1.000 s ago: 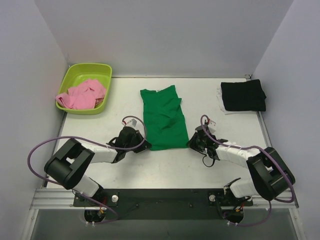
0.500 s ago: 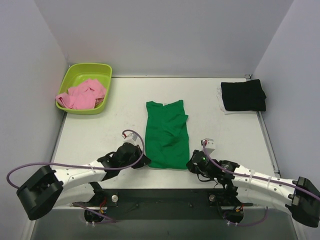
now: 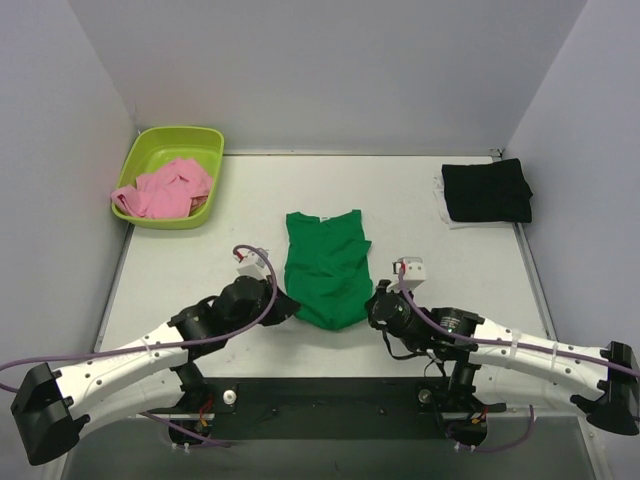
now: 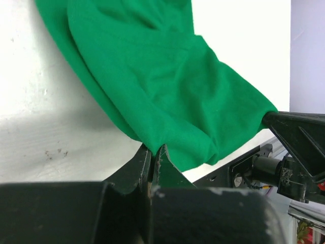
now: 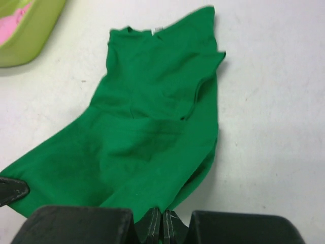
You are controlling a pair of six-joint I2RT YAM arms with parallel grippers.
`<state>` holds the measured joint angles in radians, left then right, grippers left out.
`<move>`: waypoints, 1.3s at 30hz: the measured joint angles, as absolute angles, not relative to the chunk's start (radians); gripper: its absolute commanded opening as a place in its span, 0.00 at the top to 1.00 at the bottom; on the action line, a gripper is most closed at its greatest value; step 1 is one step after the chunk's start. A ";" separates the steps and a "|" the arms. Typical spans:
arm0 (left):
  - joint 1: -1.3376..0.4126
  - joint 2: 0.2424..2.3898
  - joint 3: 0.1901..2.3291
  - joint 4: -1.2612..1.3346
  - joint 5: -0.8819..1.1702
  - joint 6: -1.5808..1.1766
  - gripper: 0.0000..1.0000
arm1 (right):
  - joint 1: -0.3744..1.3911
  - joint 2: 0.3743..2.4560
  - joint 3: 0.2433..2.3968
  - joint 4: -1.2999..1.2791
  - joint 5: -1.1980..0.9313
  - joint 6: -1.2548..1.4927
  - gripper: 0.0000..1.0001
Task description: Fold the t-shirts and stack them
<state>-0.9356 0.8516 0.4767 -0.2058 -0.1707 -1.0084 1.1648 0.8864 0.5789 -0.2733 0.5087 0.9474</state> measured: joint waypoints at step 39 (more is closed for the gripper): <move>-0.430 1.584 1.000 0.001 0.109 -0.842 1.00 | 0.519 1.638 1.214 -0.079 0.083 0.601 1.00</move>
